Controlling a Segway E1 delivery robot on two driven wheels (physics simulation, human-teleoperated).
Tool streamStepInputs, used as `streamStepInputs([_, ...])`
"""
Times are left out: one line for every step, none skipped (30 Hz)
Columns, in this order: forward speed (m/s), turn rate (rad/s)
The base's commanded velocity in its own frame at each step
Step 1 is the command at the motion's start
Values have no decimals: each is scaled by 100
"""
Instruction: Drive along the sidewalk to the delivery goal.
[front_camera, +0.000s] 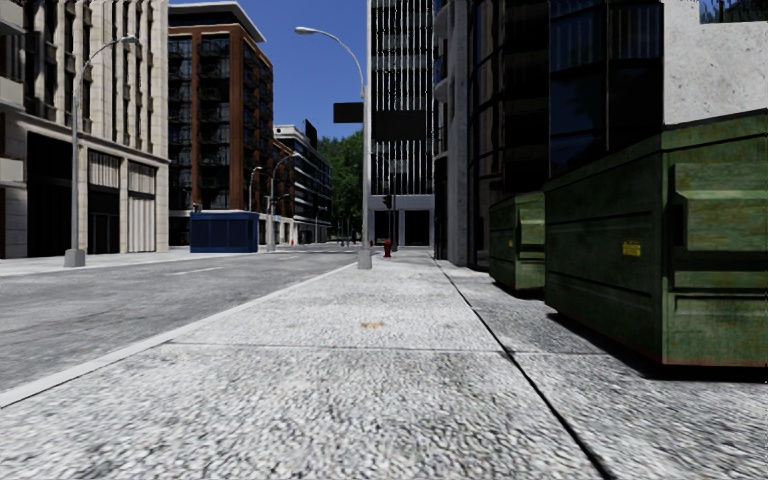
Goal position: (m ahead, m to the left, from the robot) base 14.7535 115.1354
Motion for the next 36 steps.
streamStepInputs([200, -22])
streamStepInputs([200, -50])
streamStepInputs([200, -50])
streamStepInputs([200, -64])
streamStepInputs([200, -69])
streamStepInputs([200, -80])
streamStepInputs([200, -81])
streamStepInputs([200, -81])
streamStepInputs([200, -81])
streamStepInputs([200, -28])
streamStepInputs([200, 0])
streamStepInputs([200, 0])
streamStepInputs([200, 0])
streamStepInputs([200, 0])
streamStepInputs([200, 0])
streamStepInputs([200, 0])
streamStepInputs([200, 0])
streamStepInputs([200, 0])
streamStepInputs([200, 0])
streamStepInputs([200, 0])
streamStepInputs([200, 0])
streamStepInputs([200, 0])
streamStepInputs([200, 0])
streamStepInputs([200, 0])
streamStepInputs([200, 0])
streamStepInputs([200, 48])
streamStepInputs([200, 93])
streamStepInputs([200, 105])
streamStepInputs([200, 105])
streamStepInputs([200, 105])
streamStepInputs([200, 56])
streamStepInputs([200, 19])
streamStepInputs([200, 12])
streamStepInputs([200, 5])
streamStepInputs([200, 5])
streamStepInputs([200, 2])
